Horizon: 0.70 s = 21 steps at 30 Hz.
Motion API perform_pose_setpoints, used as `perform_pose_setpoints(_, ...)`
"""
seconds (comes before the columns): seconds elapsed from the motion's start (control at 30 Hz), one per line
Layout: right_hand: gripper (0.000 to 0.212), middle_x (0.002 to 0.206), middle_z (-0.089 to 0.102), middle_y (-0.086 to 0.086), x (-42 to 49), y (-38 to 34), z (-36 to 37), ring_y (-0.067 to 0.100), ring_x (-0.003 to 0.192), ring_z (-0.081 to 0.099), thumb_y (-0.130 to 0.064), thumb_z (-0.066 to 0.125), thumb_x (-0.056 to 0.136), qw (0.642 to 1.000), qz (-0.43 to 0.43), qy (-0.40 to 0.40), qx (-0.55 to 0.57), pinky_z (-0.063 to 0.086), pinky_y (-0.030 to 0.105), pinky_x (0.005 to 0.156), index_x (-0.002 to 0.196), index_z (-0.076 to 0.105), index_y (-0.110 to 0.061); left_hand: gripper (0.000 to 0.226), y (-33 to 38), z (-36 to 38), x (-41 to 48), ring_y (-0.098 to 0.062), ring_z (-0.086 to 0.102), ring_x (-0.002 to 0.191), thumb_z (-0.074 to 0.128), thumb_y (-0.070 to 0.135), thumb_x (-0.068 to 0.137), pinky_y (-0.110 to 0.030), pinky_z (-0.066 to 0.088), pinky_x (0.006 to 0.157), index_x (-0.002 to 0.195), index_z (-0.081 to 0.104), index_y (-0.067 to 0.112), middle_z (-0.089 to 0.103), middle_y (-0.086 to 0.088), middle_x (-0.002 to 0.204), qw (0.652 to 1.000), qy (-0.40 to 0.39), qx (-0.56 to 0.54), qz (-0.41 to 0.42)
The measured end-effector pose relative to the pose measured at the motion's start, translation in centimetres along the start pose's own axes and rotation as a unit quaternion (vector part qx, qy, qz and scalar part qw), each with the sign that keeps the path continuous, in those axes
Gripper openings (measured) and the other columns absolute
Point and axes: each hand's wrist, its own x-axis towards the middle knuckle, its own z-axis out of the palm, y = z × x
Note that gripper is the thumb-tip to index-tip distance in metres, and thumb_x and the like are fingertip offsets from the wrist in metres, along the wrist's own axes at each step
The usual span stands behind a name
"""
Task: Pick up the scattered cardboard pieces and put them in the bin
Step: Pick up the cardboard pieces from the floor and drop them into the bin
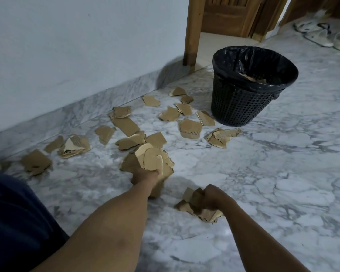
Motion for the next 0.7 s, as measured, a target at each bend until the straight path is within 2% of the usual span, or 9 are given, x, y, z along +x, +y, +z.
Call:
perform_pose_setpoints(0.07,0.07,0.081,0.067,-0.001,0.9,0.5,-0.2,0.022,0.083,0.065,-0.062,0.072,0.028,1.0,-0.004,0.002,0.028,0.055,0.045,0.088,0.083,0.064,-0.02,0.074,-0.1,-1.2,0.1,-0.037,0.039,0.127,0.072,0.054,0.076,-0.046,0.038,0.105,0.131,0.053,0.008,0.051,-0.017,0.135,0.997,0.021,0.06,0.035)
perform_pose_setpoints(0.17,0.075,0.088,0.07,0.0,0.6,0.2,-0.3,0.02,0.086,0.066,-0.06,0.077,0.033,0.999,-0.004,-0.001,0.046,0.057,0.04,0.085,0.094,0.068,-0.017,0.091,0.6,-3.3,1.5,-0.036,0.025,0.137,0.076,0.054,0.073,-0.05,0.027,0.109,0.144,0.039,0.011,0.029,-0.008,0.153,0.993,0.076,0.067,0.059)
perform_pose_setpoints(0.23,0.077,0.086,0.069,-0.003,0.4,-0.2,-0.1,0.02,0.087,0.066,-0.063,0.074,0.03,0.998,0.0,-0.003,0.057,0.056,0.041,0.088,0.093,0.067,-0.02,0.105,0.6,-4.2,2.9,-0.034,0.017,0.143,0.077,0.057,0.07,-0.052,0.022,0.115,0.151,0.026,0.015,0.016,-0.004,0.16,0.991,0.07,0.086,0.07)
perform_pose_setpoints(0.33,0.071,0.08,0.067,-0.006,0.4,-0.5,0.0,0.02,0.087,0.066,-0.063,0.071,0.024,0.997,0.002,0.003,0.078,0.054,0.045,0.091,0.082,0.064,-0.024,0.114,-0.2,-4.3,4.8,-0.037,0.028,0.138,0.077,0.063,0.06,-0.052,0.029,0.112,0.152,0.024,0.022,0.026,-0.006,0.155,0.992,0.058,0.095,0.058)
perform_pose_setpoints(0.47,0.072,0.081,0.069,-0.007,0.8,-1.1,-0.8,0.019,0.085,0.067,-0.064,0.072,0.027,0.994,-0.019,0.031,0.104,0.055,0.047,0.09,0.086,0.069,-0.023,0.1,0.4,-4.8,4.3,-0.037,0.037,0.126,0.074,0.064,0.069,-0.041,0.037,0.101,0.148,0.032,0.02,0.035,-0.012,0.145,0.989,0.049,0.129,0.047)
perform_pose_setpoints(0.57,0.065,0.081,0.068,-0.006,0.3,-1.4,-1.2,0.018,0.085,0.066,-0.058,0.077,0.042,0.993,-0.038,0.037,0.105,0.055,0.039,0.085,0.093,0.07,-0.019,0.091,0.4,-4.4,4.0,-0.037,0.041,0.123,0.074,0.063,0.069,-0.04,0.041,0.097,0.138,0.043,0.012,0.044,-0.015,0.137,0.992,0.031,0.118,0.012)
perform_pose_setpoints(0.63,0.054,0.081,0.066,-0.004,-0.2,-1.5,-1.4,0.017,0.084,0.065,-0.049,0.081,0.056,0.993,-0.042,0.039,0.1,0.052,0.032,0.077,0.098,0.071,-0.016,0.087,-0.5,-4.0,4.6,-0.038,0.046,0.122,0.079,0.059,0.065,-0.042,0.043,0.1,0.129,0.05,0.007,0.053,-0.017,0.131,0.998,0.019,0.055,-0.001)
perform_pose_setpoints(0.7,0.049,0.087,0.068,0.0,-0.3,-1.2,-1.6,0.018,0.087,0.066,-0.04,0.084,0.063,0.992,-0.041,0.047,0.11,0.049,0.029,0.071,0.101,0.071,-0.012,0.081,-1.2,-3.8,4.7,-0.038,0.054,0.115,0.085,0.049,0.061,-0.044,0.048,0.097,0.121,0.055,0.004,0.061,-0.017,0.123,1.0,-0.009,-0.003,0.007)
